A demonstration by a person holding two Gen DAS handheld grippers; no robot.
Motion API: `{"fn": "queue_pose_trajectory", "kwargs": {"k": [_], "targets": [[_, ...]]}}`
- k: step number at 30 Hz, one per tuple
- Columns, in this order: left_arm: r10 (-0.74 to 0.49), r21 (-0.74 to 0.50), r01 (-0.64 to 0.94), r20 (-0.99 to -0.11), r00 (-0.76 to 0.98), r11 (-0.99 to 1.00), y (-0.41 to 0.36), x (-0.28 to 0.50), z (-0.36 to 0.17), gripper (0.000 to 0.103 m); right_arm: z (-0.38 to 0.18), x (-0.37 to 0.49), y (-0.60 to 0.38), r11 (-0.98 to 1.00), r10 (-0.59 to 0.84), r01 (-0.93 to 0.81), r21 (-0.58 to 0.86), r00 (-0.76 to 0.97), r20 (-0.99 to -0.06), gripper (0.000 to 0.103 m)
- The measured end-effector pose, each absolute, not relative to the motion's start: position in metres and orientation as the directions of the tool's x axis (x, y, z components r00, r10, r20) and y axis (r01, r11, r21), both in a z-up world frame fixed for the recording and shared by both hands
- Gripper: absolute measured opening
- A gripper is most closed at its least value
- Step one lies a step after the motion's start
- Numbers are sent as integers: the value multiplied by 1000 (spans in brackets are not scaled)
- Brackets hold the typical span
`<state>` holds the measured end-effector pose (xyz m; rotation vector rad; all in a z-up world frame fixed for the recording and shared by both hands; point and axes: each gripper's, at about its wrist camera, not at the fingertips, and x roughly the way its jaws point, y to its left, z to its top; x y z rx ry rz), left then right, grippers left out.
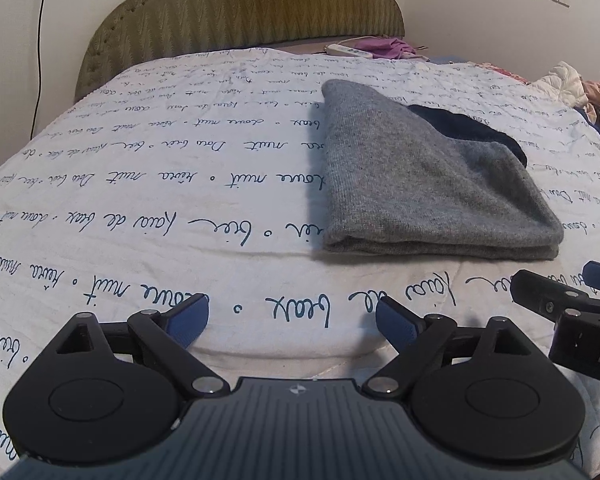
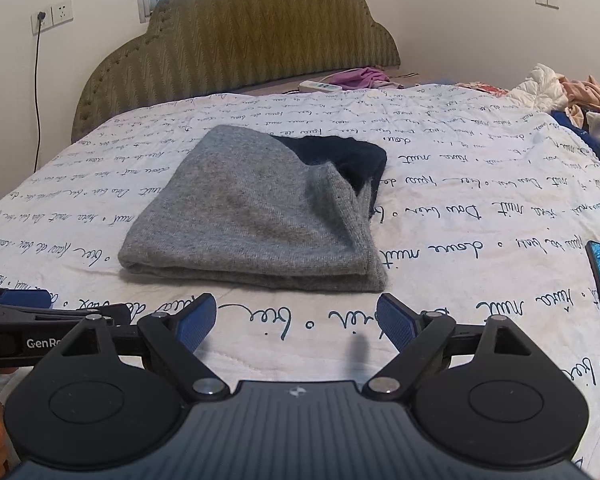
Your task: Fold small clothes
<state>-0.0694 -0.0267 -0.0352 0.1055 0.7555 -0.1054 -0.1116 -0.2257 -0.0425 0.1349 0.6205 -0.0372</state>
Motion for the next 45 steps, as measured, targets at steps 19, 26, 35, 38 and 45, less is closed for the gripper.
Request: {"fn": "queue_pose_trajectory", "kwargs": {"k": [19, 26, 35, 38, 45], "targets": [[-62, 54, 138, -696, 715, 989, -26, -72, -37, 95, -41, -116, -227, 991, -2, 81, 110, 814, -581, 88], [-51, 62, 131, -696, 716, 989, -27, -72, -37, 95, -41, -117, -227, 991, -1, 80, 110, 815, -580, 88], [-44, 68, 127, -698, 715, 990, -26, -73, -37, 95, -40, -118, -228, 991, 3, 76, 113, 817, -577, 88], [-45, 67, 127, -698, 714, 990, -26, -73, -37, 95, -40, -118, -228, 991, 4, 75, 113, 816, -577, 88], [-44, 72, 132, -700, 713, 989, -27, -73, -38, 95, -40, -118, -228, 991, 5, 75, 114, 816, -578, 88]]}}
